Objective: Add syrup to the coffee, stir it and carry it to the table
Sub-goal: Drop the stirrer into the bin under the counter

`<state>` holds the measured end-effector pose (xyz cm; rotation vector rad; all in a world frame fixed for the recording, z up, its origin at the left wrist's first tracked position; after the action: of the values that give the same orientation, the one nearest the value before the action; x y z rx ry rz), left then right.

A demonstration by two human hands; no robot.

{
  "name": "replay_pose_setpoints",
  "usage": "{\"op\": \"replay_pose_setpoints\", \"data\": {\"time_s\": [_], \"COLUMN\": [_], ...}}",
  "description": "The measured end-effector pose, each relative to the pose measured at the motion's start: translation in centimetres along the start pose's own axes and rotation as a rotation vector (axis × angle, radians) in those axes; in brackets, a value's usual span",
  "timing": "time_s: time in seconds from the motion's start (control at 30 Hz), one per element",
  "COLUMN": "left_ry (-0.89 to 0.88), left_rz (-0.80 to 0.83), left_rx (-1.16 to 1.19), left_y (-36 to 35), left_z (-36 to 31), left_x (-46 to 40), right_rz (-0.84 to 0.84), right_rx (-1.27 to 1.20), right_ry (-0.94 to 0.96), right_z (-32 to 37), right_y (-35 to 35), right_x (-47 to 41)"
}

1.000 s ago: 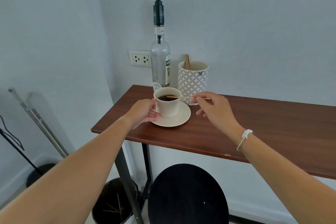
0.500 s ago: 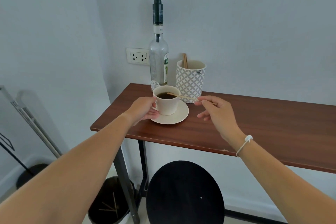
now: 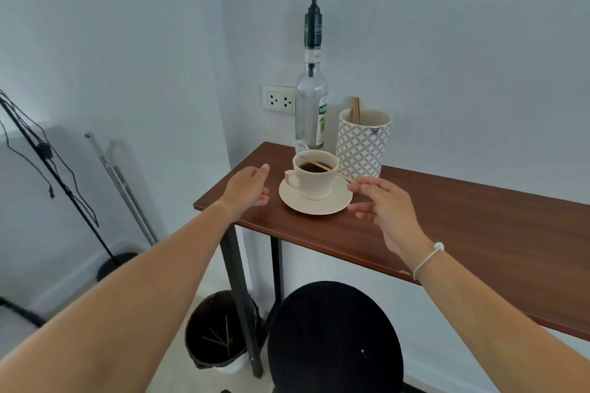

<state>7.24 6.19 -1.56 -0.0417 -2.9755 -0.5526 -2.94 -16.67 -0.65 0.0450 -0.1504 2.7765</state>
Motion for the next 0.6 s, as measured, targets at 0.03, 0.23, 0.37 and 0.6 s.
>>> {"op": "replay_pose_setpoints", "data": {"time_s": [0.03,0.23,0.37,0.6], "left_ry": [0.002,-0.017,-0.023,-0.048], "left_rz": [-0.030,-0.174,-0.225,-0.205], "left_rx": [-0.006,-0.079,-0.150,-0.208], "left_y": [0.8,6.4,10.7,18.0], "left_z": [0.3,1.9,3.3,7.0], "left_x": [0.2,0.8,-0.3,-6.4], "right_rz": [0.012,0.115,0.179,0.160], "right_rx": [-0.010,-0.052,-0.011,0.157], "right_ry": [-0.001,0.013,0.037,0.092], "right_z": [0.0,0.6,0.4,-1.6], "right_y": [-0.4,-4.7,-8.9,-17.6], "right_x": [0.0,0.7,0.9,0.8]}}
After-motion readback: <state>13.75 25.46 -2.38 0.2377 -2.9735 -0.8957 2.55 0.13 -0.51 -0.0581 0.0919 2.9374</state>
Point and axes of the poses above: each hand's wrist, its own x-axis away from the middle knuckle, its own y-axis out of the back of the hand, z = x × y, the point moved 3 cm from there along -x, towards the middle knuckle, and after that the axes turned 1 degree about -z, right-handed, at the moved point
